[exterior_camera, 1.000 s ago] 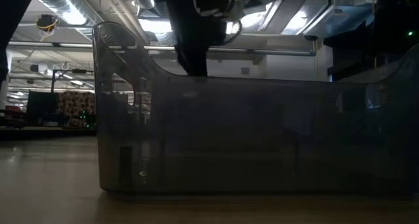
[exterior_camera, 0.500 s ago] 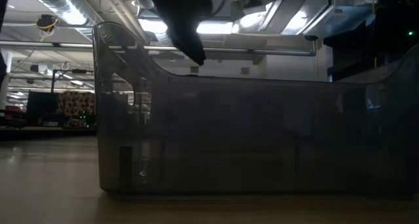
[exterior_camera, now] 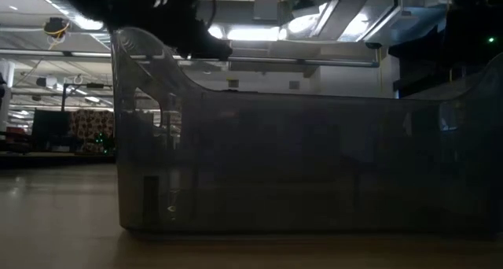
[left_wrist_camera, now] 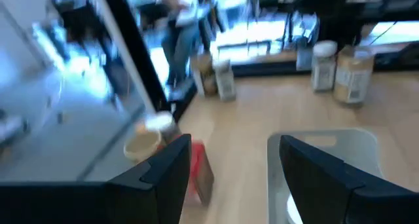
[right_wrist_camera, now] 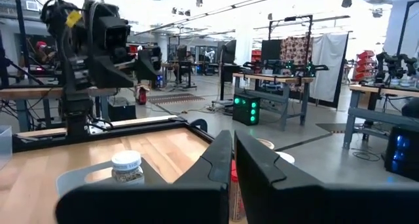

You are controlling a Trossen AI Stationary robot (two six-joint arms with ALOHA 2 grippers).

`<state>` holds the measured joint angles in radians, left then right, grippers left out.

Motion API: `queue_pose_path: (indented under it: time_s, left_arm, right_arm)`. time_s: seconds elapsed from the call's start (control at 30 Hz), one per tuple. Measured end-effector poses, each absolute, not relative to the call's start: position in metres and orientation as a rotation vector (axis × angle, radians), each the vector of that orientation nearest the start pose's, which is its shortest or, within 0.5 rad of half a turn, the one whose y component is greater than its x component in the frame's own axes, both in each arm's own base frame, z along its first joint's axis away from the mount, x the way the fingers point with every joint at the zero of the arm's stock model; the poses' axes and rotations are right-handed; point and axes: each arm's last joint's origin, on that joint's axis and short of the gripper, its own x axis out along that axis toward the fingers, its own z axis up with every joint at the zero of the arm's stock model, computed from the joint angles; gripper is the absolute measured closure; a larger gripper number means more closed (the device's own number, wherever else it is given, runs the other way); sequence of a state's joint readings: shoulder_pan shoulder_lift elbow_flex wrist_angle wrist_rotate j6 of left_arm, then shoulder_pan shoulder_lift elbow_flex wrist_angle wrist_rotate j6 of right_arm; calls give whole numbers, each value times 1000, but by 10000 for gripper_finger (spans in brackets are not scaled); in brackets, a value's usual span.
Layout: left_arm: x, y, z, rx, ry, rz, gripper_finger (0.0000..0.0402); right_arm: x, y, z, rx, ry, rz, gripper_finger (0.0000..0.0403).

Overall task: Sort spices by type
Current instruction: Put the top right golden seasoning bottle into the black bin

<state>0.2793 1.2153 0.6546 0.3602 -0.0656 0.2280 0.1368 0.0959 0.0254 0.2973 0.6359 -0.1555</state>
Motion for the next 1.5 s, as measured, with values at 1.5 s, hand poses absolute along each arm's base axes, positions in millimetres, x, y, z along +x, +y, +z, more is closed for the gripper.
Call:
queue_pose_path:
  time_s: [1.5]
  left_arm:
    - [235, 103, 245, 209, -42, 331, 185]
  right_arm:
    - [173, -170, 332, -105, 869, -1246, 376]
